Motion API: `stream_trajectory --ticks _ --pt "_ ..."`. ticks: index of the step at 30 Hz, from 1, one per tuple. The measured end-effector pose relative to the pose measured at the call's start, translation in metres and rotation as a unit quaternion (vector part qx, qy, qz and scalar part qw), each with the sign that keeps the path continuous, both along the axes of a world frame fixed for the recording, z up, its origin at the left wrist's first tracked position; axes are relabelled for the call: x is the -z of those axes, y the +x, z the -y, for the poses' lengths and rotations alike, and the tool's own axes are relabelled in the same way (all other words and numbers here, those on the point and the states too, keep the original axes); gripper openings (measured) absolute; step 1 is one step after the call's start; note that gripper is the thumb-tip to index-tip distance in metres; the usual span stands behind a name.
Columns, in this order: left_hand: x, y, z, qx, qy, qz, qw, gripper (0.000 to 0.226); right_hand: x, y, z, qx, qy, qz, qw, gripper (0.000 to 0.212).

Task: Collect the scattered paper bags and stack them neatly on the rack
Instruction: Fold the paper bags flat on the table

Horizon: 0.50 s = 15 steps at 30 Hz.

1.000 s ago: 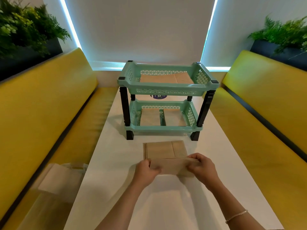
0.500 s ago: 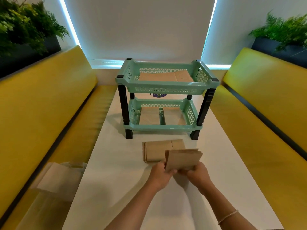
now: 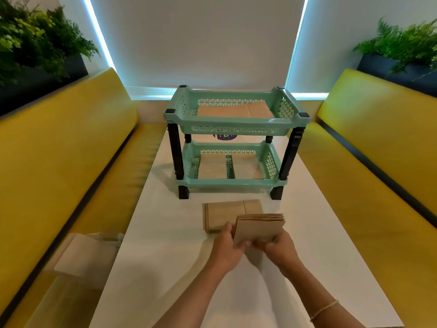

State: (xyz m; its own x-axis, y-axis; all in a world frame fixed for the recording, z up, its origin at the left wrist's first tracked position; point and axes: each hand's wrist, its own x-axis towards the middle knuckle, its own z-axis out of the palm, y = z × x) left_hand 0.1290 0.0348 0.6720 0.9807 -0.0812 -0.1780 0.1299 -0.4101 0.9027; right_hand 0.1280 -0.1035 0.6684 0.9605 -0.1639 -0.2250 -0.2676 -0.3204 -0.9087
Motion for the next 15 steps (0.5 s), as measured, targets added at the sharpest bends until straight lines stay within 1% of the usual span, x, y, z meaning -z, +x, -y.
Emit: stream_trajectory --ticks 2,5,9,12,15 --pt "-0.002 -0.001 0.0 -0.001 0.008 -0.003 1.0 0.043 -0.002 -0.002 0.0 -0.003 -0.01 -0.009 1.0 0.045" --pt "0.001 -0.006 0.001 0.013 0.073 0.003 0.997 0.033 0.0 -0.007 -0.001 -0.017 -0.05 -0.033 0.998 0.035" --pt "0.002 -0.005 0.004 0.009 0.096 -0.006 0.995 0.032 -0.005 -0.006 -0.003 -0.013 -0.11 -0.029 0.993 0.032" --pt "-0.003 0.001 0.008 -0.022 0.103 -0.004 0.994 0.027 -0.017 -0.001 -0.005 0.004 -0.138 -0.014 0.99 0.032" --pt "-0.013 0.013 0.014 -0.072 0.118 0.023 0.99 0.024 -0.032 0.01 -0.009 0.015 -0.155 0.011 0.988 0.033"
